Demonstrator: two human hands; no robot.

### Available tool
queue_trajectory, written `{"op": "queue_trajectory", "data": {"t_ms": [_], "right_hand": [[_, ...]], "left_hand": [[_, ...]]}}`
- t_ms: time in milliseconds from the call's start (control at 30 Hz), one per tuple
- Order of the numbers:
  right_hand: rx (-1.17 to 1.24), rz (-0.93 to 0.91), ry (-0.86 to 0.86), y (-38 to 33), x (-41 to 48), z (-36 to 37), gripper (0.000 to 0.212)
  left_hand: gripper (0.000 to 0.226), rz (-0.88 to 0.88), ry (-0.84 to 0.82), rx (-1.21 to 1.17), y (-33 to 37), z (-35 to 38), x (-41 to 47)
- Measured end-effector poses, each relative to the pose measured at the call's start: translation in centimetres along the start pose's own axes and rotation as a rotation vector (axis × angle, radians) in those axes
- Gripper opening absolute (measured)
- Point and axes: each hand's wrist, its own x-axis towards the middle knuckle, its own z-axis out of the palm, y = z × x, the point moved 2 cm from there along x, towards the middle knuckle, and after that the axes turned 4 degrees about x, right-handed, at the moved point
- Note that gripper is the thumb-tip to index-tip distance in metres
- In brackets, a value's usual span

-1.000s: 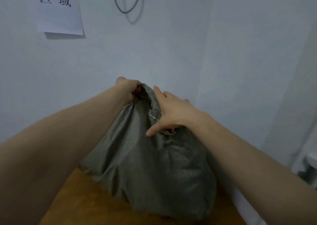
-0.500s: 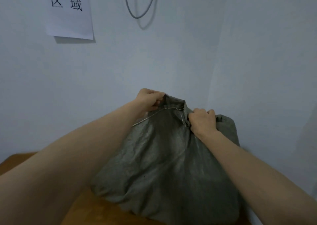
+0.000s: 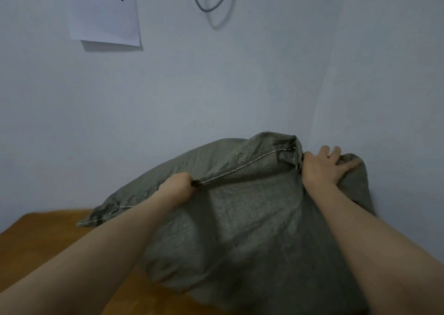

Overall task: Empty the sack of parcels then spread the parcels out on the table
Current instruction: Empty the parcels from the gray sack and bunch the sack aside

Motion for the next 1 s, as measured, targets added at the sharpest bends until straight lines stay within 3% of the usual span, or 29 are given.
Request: {"op": "queue_trajectory", "data": {"t_ms": [200, 433, 567, 633, 767, 1000], "right_hand": [[0.634, 0.345, -0.183, -0.6, 1.5, 1.5, 0.035], [0.959, 0.168, -0.099, -4.4, 2.0, 1.4, 0.034], [1.408, 0.146, -0.305, -7.4, -0.4, 0.2, 0.03], [1.479, 0.12, -0.347, -8.5, -1.1, -0.8, 0.032], [1.532, 0.029, -0.229, -8.7, -0.8, -2.8, 0.025], [1.693, 0.047, 0.009, -7.0, 1.8, -8.0, 0.03]], "left_hand": [[0.033, -0.158, 0.077, -0.212, 1.2, 0.4, 2.5], [0.039, -0.3, 0.354, -0.396, -0.2, -2.9, 2.8], [0.039, -0.348, 0.471, -0.463, -1.4, -5.0, 1.8], [0.038, -0.365, 0.523, -0.484, -1.9, -6.2, 1.2], [0.038, -0.352, 0.648, -0.504, -1.9, -10.2, 0.3], [0.038, -0.279, 0.839, -0.558, 1.8, -18.5, -0.5]]}}
